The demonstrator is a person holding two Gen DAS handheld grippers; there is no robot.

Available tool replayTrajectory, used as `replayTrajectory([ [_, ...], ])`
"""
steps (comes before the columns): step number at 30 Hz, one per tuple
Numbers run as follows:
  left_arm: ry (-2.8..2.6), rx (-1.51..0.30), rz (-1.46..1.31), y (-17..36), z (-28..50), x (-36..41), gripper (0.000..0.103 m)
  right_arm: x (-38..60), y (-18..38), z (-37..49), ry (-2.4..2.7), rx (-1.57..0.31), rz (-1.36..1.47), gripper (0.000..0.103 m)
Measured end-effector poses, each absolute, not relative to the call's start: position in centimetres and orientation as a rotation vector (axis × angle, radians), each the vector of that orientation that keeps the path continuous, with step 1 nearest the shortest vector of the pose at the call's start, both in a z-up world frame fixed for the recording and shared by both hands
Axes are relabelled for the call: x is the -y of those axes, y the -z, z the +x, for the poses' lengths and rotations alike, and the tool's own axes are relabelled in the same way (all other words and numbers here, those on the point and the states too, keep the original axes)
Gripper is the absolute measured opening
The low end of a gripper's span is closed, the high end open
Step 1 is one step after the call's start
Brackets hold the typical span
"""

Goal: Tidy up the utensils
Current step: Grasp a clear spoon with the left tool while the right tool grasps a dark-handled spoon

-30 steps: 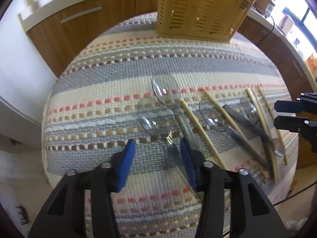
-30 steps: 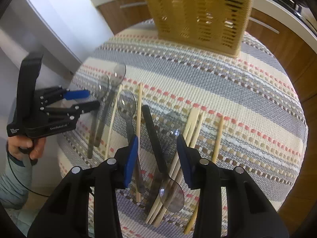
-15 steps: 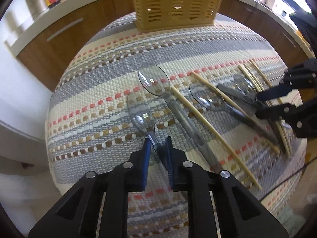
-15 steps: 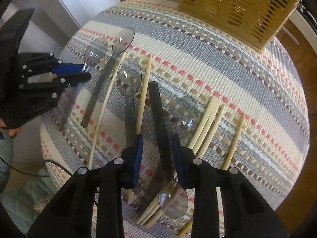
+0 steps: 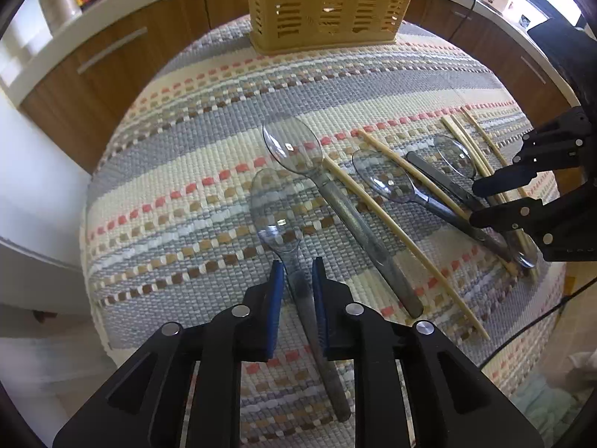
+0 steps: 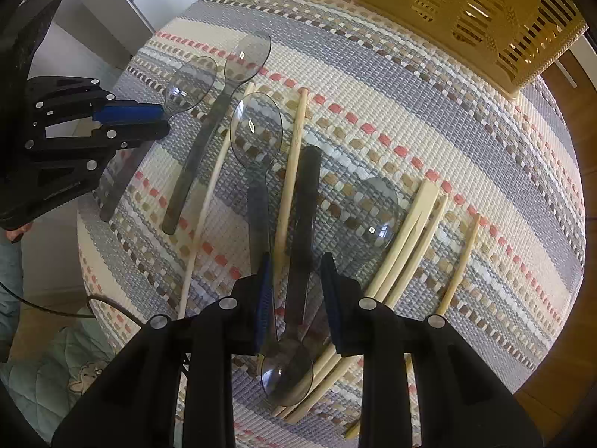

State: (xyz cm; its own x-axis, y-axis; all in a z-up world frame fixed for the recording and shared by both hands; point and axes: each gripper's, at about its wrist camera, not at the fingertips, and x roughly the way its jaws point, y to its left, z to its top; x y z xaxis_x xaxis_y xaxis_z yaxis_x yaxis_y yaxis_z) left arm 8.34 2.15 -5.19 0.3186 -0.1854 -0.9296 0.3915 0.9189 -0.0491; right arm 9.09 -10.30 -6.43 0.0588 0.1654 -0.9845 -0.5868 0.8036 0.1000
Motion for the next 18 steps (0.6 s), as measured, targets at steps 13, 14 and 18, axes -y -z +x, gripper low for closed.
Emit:
replayTrajectory([
  [13, 0.340, -1.232, 0.244, 5.7, 9.5, 0.2, 0.025, 7.6, 7.5, 9.9, -0.581, -1.436, -0.416, 0.012],
  [14, 0.337, -1.233, 0.247, 5.7, 9.5, 0.3, 0.025, 7.6, 7.6, 10.0, -0.583, -1.439, -0.405, 0.012],
  [18, 0.321, -1.219, 0.261, 5.8, 9.5, 0.3, 0.015, 9.6, 7.2, 10.2, -0.581, -1.436, -0.365, 0.010],
])
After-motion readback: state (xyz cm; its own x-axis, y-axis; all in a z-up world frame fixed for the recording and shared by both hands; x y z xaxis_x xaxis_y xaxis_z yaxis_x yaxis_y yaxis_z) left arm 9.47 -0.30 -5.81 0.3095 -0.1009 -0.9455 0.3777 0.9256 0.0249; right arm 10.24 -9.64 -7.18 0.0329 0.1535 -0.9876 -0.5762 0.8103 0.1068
